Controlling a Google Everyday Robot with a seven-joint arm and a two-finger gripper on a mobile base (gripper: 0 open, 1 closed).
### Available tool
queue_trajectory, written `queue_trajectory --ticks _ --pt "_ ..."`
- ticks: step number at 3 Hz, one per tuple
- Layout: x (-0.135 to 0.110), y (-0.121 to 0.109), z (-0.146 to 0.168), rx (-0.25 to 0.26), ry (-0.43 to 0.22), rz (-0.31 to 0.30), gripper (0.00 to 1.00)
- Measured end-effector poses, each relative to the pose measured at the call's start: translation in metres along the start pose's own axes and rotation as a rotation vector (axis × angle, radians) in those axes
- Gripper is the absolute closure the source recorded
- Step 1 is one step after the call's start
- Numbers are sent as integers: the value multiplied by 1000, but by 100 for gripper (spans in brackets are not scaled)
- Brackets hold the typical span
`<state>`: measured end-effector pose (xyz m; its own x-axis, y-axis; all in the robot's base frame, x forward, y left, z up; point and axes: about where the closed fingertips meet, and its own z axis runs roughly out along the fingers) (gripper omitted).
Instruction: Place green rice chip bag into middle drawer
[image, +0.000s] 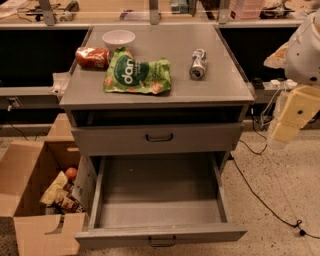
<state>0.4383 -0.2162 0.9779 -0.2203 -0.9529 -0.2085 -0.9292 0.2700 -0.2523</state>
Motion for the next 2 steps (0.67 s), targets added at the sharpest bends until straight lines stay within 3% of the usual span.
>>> queue_trajectory --ticks 1,2 --pt "-2 -3 0 3 -8 -4 0" --pt "-22 -28 5 31 -77 -46 0"
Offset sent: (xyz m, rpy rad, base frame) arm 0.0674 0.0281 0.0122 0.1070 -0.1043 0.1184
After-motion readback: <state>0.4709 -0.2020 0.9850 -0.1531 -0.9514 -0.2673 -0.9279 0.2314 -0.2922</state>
